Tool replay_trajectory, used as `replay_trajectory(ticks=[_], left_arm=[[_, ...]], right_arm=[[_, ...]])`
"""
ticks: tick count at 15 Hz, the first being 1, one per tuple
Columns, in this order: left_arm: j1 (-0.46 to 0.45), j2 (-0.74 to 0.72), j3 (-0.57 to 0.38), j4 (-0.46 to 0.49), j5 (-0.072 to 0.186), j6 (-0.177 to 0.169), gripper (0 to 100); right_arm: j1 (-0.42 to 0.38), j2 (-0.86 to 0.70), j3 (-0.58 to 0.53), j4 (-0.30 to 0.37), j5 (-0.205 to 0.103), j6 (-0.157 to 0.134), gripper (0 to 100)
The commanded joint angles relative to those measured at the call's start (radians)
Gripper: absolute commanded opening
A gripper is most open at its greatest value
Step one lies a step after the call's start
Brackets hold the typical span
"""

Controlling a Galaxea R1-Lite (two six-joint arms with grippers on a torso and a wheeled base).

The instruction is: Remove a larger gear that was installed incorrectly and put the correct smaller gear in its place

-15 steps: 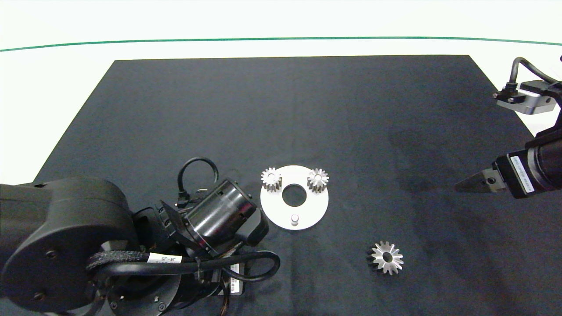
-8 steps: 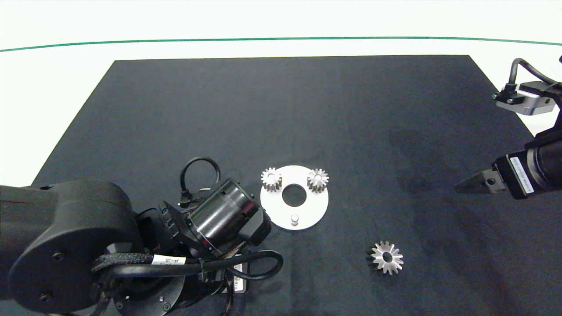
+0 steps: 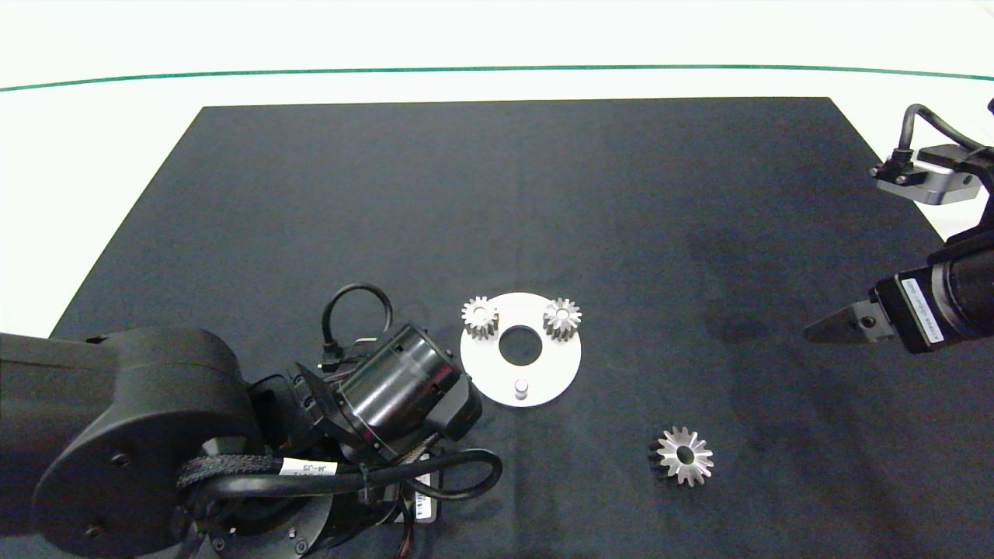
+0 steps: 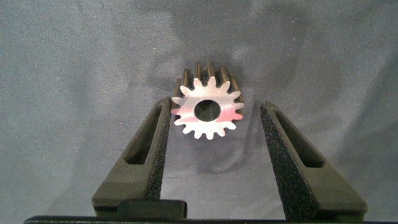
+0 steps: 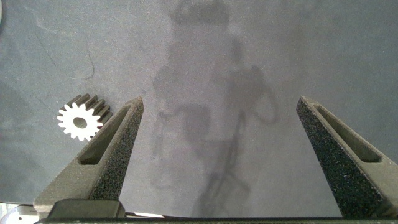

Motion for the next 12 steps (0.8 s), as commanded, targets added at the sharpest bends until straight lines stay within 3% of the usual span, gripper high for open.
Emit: replay_trajectory(ticks=[1,12], left_arm=[[0.000,0.004,-0.001,0.002,0.004,-0.005,50],[-0.003,0.013,0.024,-0.018,0.013,-0.004,29]], right_arm=[[0.001,0.002,0.000,0.005,0.000,0.000,100],[0.001,0.002,0.003,0.005,0.003,0.000,100]])
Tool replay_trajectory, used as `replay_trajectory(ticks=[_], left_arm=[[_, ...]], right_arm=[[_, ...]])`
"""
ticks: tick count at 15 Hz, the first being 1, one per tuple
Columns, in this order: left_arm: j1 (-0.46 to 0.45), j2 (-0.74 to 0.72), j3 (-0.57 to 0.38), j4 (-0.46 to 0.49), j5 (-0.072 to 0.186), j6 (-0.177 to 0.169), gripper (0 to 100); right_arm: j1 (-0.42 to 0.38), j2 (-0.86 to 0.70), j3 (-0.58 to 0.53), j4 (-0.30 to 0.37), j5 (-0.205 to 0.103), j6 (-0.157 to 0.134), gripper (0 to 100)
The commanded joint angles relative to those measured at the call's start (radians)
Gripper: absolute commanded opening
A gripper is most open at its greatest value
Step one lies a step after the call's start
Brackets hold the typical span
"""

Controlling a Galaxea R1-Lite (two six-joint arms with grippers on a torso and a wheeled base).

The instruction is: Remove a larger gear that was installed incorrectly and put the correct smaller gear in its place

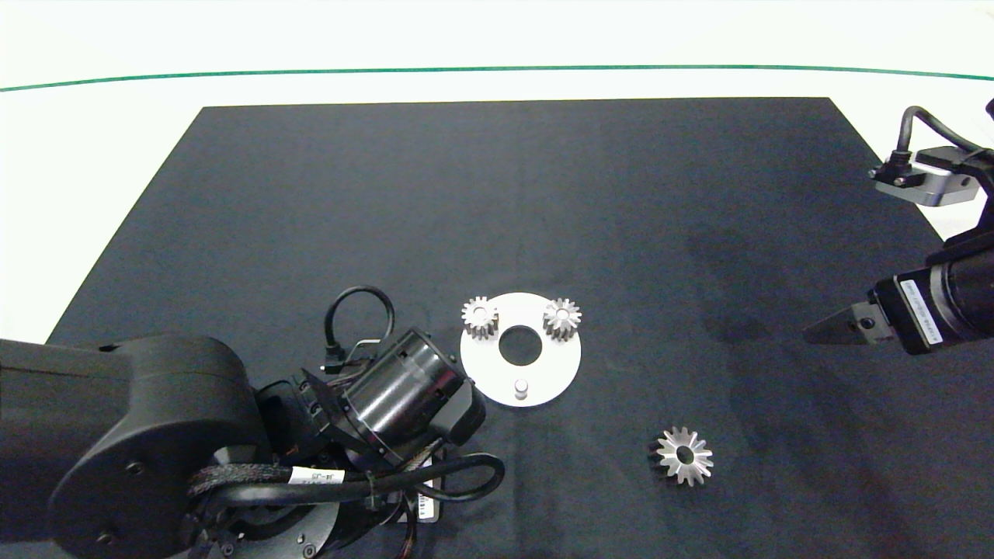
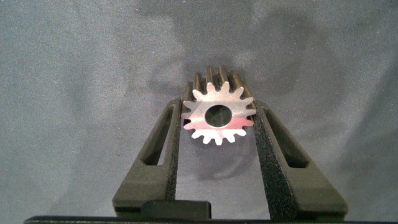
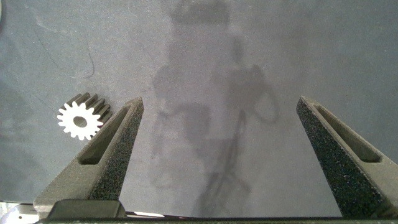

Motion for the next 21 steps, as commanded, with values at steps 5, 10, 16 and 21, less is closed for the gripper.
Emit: replay_trajectory(ticks=[5,10,16,21], left_arm=[[-0.001,0.016,0.014,0.005,0.062,-0.004,18],[-0.001,0.007,0.029,-0.052,0.062,0.005,10],[-0.002,-0.007,0.040,-0.049,0.065,0.011,2],[-0.010,-0.048,0.035,-0.046,0.065,0.020,0]], right_arm=[[0.000,0.000,0.000,0.005,0.005,0.000,100],[0.002,0.001,0.002,0.005,0.005,0.000,100],[0.002,0.001,0.003,0.003,0.005,0.000,100],[0.002,0.000,0.005,0.003,0.005,0.000,100]])
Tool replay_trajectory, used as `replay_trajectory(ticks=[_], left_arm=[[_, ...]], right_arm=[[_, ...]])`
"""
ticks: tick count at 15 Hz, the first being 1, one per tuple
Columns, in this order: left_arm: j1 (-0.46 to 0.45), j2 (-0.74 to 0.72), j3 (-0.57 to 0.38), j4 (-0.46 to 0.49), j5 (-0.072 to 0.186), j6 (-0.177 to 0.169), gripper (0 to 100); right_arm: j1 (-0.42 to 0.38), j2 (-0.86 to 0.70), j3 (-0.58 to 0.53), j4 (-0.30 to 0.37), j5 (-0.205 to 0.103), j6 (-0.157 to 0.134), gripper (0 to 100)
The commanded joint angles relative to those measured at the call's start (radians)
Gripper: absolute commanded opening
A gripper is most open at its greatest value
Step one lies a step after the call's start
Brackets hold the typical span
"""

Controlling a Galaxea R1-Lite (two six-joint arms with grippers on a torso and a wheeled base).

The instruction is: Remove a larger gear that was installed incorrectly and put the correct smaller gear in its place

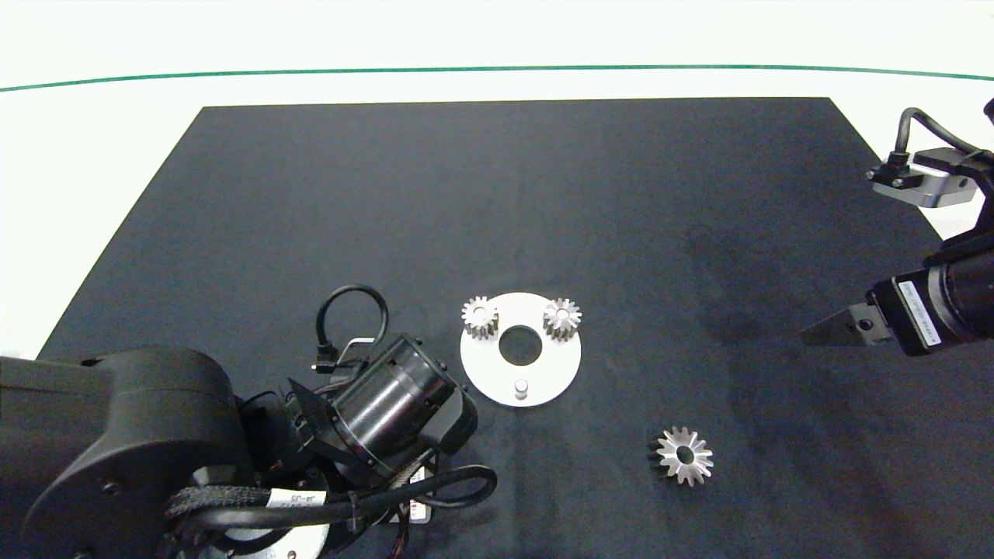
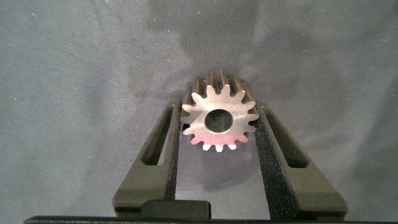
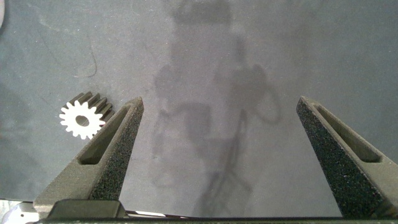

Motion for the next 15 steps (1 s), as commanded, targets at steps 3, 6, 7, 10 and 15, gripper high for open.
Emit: replay_trajectory(ticks=[3,6,7,10,15], left_arm=[[-0.029,-0.033,-0.014,0.003,0.002,-0.004,0],[-0.054,0.012,-0.149,0.059,0.002,0.016,0],[-0.063,0.027,-0.225,0.078,0.002,0.025,0],[-0.087,0.125,-0.493,0.200,0.003,0.062,0],[-0.146,0.259,-0.731,0.349,0.006,0.054,0]], right_arm=[[-0.007,-0.037,0.002,0.006,0.005,0.002,100],[-0.045,-0.085,0.002,0.008,0.003,-0.008,100],[-0.071,-0.088,-0.003,0.011,0.002,-0.014,100],[-0.177,-0.126,-0.009,0.009,0.019,-0.077,100],[-0.393,-0.169,-0.023,0.012,0.221,-0.184,100]])
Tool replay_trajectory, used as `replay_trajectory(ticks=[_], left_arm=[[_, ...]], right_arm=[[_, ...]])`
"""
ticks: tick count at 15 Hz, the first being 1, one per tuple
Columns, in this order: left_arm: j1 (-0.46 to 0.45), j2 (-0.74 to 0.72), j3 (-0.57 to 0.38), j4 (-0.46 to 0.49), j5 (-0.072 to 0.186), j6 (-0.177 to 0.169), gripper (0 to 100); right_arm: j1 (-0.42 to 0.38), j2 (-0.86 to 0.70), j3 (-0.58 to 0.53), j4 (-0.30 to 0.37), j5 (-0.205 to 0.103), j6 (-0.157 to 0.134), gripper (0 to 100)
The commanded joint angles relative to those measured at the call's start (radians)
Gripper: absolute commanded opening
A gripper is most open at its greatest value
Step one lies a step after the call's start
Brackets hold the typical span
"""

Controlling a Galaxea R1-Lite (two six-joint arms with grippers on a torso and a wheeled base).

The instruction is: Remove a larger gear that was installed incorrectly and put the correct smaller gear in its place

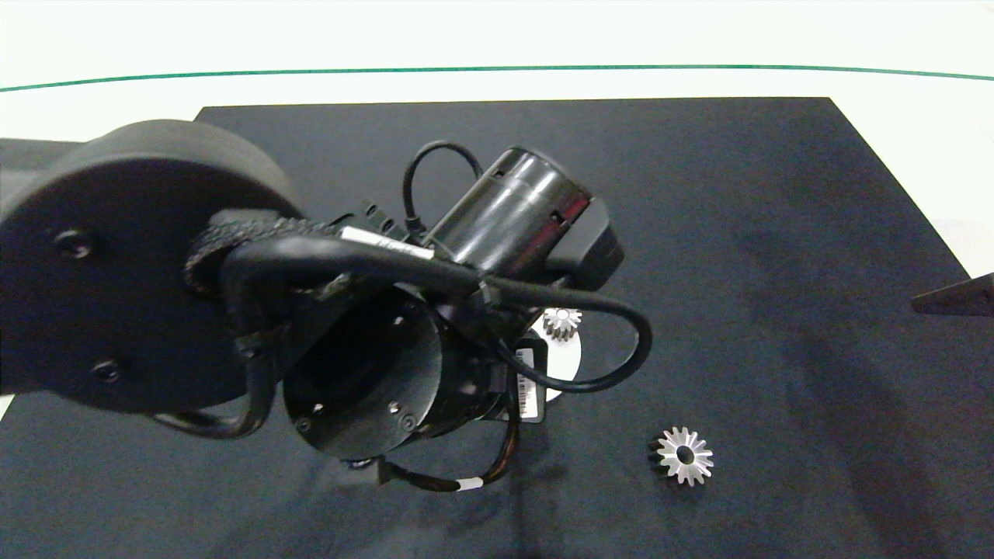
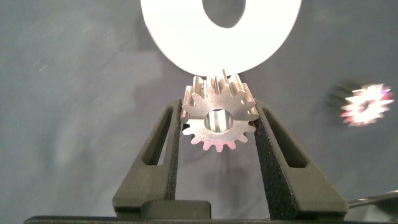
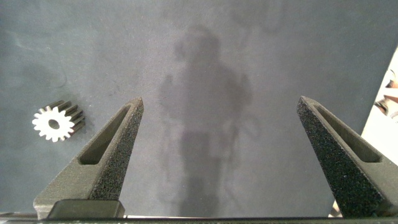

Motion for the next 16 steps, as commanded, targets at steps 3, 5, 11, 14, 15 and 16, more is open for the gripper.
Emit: replay_trajectory(ticks=[3,5,11,14,15,16], left_arm=[[-0.039,0.139,-0.092,0.036,0.013,0.000,0],[-0.040,0.154,-0.093,0.036,0.030,0.008,0],[-0.011,0.167,-0.115,0.036,0.061,0.067,0],[0.001,0.167,-0.115,0.034,0.081,0.084,0],[0.003,0.167,-0.115,0.034,0.081,0.084,0],[0.003,0.168,-0.115,0.036,0.081,0.084,0]], right_arm=[[-0.115,-0.023,-0.013,0.004,0.063,-0.037,100],[-0.112,-0.024,-0.012,0.004,0.066,-0.039,100],[-0.110,-0.021,-0.012,0.001,0.066,-0.039,100],[-0.112,-0.018,-0.012,0.000,0.066,-0.039,100],[-0.112,-0.018,-0.012,-0.002,0.069,-0.039,100],[-0.112,-0.018,-0.012,-0.002,0.072,-0.039,100]])
